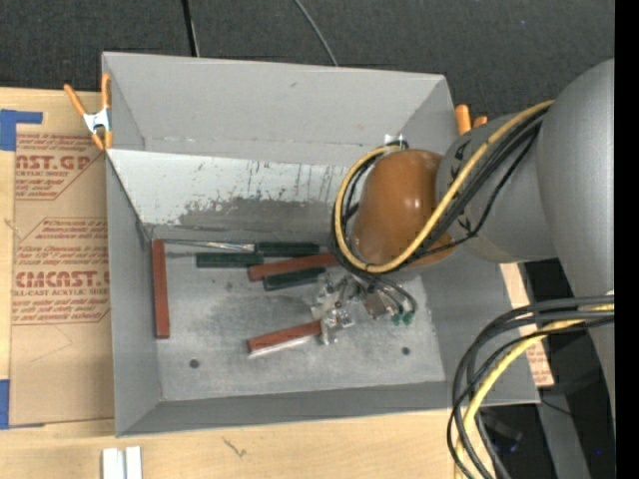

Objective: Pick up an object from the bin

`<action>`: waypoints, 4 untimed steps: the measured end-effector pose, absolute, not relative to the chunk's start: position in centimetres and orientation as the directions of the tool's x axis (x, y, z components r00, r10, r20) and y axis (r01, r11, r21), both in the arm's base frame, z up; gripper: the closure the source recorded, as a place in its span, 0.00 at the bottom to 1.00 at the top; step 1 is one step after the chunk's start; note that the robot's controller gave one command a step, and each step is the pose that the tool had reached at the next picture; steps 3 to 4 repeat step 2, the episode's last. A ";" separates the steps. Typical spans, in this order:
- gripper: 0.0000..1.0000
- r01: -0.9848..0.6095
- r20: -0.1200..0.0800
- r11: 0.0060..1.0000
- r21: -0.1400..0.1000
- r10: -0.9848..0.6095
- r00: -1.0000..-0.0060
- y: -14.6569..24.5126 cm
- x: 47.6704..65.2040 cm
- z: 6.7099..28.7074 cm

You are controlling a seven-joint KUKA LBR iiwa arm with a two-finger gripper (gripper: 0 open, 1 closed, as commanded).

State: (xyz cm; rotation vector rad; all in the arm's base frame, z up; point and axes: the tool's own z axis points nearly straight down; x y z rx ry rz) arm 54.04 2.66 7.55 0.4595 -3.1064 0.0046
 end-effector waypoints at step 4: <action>1.00 -0.303 -0.008 0.953 -0.003 -0.303 -0.953 0.0 51.0 24.4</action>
Offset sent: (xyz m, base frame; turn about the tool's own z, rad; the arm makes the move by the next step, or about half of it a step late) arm -0.0323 -0.0269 0.1660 -0.0155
